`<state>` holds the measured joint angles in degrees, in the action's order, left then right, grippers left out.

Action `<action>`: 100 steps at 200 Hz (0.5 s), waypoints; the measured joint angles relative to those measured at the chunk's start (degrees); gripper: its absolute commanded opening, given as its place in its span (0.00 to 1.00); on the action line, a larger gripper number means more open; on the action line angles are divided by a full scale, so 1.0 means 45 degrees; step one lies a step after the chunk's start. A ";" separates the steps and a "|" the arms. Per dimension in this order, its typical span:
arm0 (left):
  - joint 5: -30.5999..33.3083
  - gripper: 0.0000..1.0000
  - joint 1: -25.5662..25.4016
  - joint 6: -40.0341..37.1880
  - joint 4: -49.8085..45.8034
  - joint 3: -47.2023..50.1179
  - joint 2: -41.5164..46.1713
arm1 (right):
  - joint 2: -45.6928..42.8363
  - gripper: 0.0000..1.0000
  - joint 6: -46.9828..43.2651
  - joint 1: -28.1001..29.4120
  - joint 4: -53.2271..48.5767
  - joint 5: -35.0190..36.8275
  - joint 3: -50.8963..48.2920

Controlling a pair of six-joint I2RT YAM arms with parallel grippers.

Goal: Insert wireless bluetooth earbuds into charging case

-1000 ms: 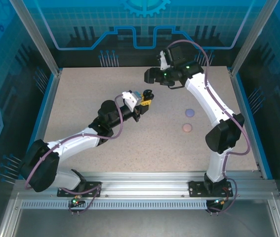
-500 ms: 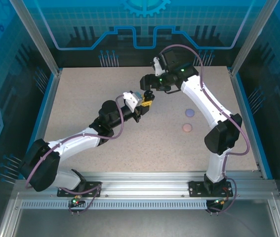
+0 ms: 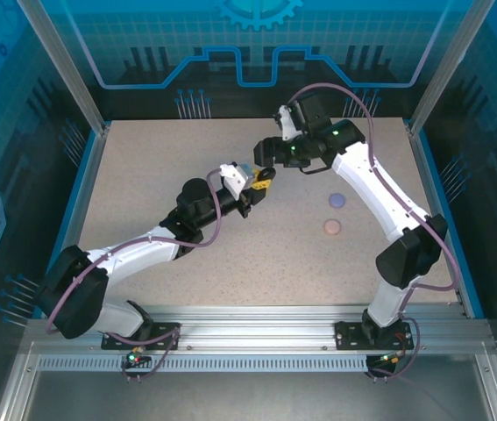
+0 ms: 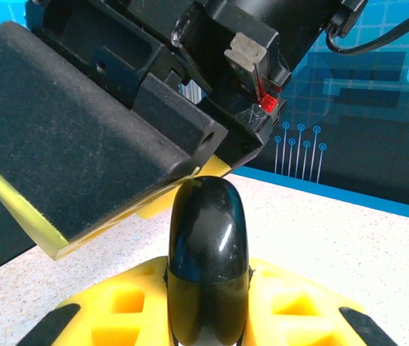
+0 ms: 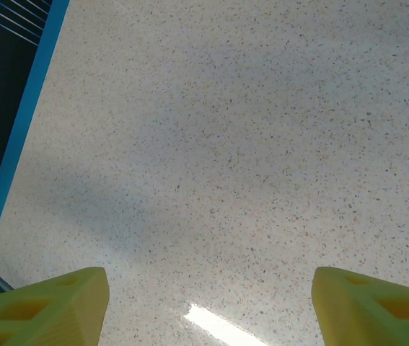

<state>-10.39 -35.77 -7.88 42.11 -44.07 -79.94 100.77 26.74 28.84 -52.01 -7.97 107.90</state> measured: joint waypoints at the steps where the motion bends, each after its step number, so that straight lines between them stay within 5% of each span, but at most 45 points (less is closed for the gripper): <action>1: -0.0005 0.00 0.0000 0.0000 0.0000 0.0000 0.0000 | -0.0019 0.75 0.0005 0.0000 0.0010 0.0000 -0.0015; 100: 0.0364 0.00 0.0087 0.0437 -0.0044 0.0010 0.0015 | -0.2346 0.80 0.1263 -0.1350 0.0933 0.0763 -0.1268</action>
<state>-8.75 -35.38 -5.91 41.91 -44.03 -79.88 90.21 32.42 22.76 -47.81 -4.54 102.19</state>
